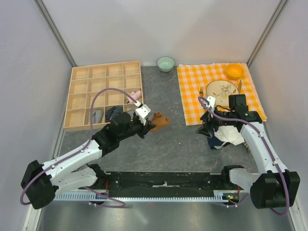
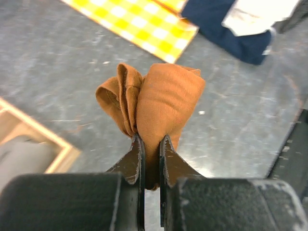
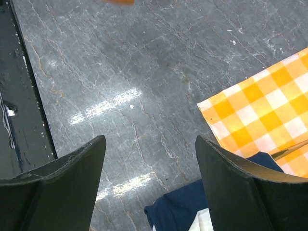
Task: Roll the underwear
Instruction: Place the underwear in the storage box.
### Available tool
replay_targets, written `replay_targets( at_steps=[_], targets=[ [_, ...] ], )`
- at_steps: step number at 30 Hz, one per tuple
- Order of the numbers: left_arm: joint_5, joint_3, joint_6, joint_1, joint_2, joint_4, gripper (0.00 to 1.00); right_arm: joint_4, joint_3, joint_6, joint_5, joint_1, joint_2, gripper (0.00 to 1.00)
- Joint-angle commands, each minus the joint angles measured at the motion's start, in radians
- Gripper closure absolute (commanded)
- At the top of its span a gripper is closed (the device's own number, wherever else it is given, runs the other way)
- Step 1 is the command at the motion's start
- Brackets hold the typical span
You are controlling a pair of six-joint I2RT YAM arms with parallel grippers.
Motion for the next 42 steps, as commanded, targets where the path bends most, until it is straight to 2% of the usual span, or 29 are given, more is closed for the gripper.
replay_targets(
  at_steps=[1, 5, 10, 11, 15, 21, 25, 31, 38, 42],
  targets=[
    [-0.101, 0.080, 0.202, 0.092, -0.039, -0.128, 0.98, 0.051, 0.000, 0.043, -0.025, -0.001, -0.009, 0.18],
    [-0.165, 0.117, 0.311, 0.185, -0.032, -0.157, 0.98, 0.053, -0.002, 0.045, 0.004, -0.001, -0.023, 0.17],
    [-0.148, 0.125, 0.396, 0.366, -0.005, -0.114, 0.98, 0.051, -0.003, 0.053, 0.012, -0.001, -0.034, 0.16],
    [-0.100, 0.134, 0.420, 0.398, 0.006, -0.105, 0.98, 0.050, -0.002, 0.056, 0.012, -0.001, -0.037, 0.16],
    [-0.006, 0.164, 0.466, 0.571, 0.095, -0.050, 0.98, 0.050, -0.003, 0.059, 0.017, -0.001, -0.051, 0.16],
    [0.071, 0.260, 0.468, 0.723, 0.329, -0.016, 0.98, 0.050, -0.009, 0.059, 0.020, -0.001, -0.068, 0.16],
    [0.074, 0.319, 0.473, 0.771, 0.474, 0.003, 0.98, 0.048, -0.009, 0.057, 0.020, -0.001, -0.072, 0.16],
    [0.080, 0.467, 0.490, 0.805, 0.702, -0.070, 0.98, 0.045, -0.009, 0.056, 0.020, -0.001, -0.068, 0.16],
    [0.085, 0.725, 0.490, 0.819, 0.944, -0.318, 0.98, 0.047, -0.011, 0.054, 0.026, -0.001, -0.062, 0.16],
    [0.051, 0.798, 0.464, 0.826, 1.021, -0.428, 0.98, 0.048, -0.011, 0.054, 0.034, -0.001, -0.057, 0.16]
  ],
)
